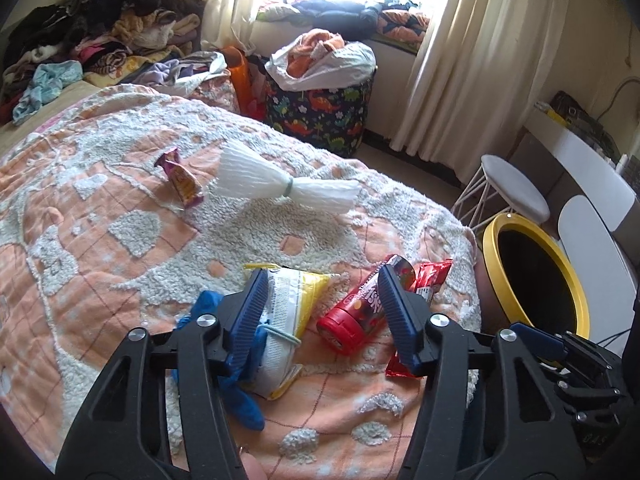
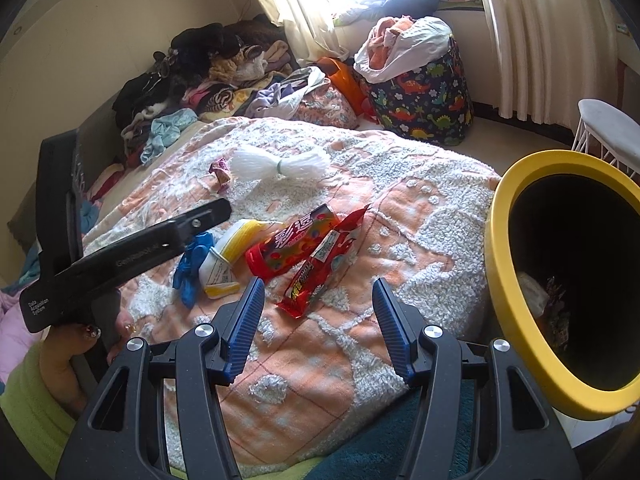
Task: Collect trash
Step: 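Grasp the white-yellow chip bag with the left tool while the right tool grasps the red candy wrapper, then carry the chip bag and red wrapper over the bin with both tools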
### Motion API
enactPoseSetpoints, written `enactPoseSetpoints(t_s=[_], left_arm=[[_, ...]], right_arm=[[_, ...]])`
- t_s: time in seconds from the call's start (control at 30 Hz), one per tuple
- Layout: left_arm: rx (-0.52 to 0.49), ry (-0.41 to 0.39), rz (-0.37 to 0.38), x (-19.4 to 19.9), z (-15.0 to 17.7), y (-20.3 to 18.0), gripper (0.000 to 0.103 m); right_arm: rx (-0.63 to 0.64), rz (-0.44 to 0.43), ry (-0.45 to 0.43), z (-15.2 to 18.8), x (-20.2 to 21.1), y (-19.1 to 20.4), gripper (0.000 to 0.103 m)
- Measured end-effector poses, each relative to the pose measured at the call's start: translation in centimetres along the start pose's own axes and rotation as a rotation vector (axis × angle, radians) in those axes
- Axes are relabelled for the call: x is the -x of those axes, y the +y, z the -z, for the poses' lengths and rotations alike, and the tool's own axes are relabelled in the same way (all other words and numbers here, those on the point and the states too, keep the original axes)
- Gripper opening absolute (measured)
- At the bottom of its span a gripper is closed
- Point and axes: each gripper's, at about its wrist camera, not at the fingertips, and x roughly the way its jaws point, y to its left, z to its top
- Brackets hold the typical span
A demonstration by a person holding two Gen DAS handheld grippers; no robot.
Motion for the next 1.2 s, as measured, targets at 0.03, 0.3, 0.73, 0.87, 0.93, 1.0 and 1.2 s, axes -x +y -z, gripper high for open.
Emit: enactPoseSetpoints(t_s=[0.03, 0.3, 0.73, 0.87, 0.93, 1.0, 1.2], left_arm=[[-0.004, 0.014, -0.008, -0.4, -0.1, -0.2, 0.045], [0.008, 0.136, -0.078, -3.8, -0.8, -0.2, 0.045], [0.015, 0.215, -0.116, -6.5, -1.1, 1.0, 0.045], [0.009, 0.229, -0.122, -7.1, -1.0, 1.2, 0.05], [0.018, 0.238, -0.119, -7.3, -0.8, 1.4, 0.052], [0.021, 0.235, -0.119, -7.4, -0.7, 1.4, 0.053], [-0.015, 0.233, -0.143, -7.8, -0.3, 0.7, 0.054]], right_arm=[[-0.002, 0.003, 0.004, -0.1, -0.2, 0.0, 0.054], [-0.02, 0.008, 0.042, -0.5, -1.9, -0.1, 0.054], [-0.069, -0.008, 0.157, -0.9, -6.7, -0.4, 0.054], [-0.099, -0.026, 0.191, -1.0, -8.2, -0.7, 0.048], [-0.109, -0.028, 0.2, -1.0, -8.7, -0.9, 0.04], [-0.121, -0.029, 0.197, -0.9, -8.7, -1.3, 0.028], [-0.16, -0.057, 0.139, -0.8, -7.1, -2.2, 0.022]])
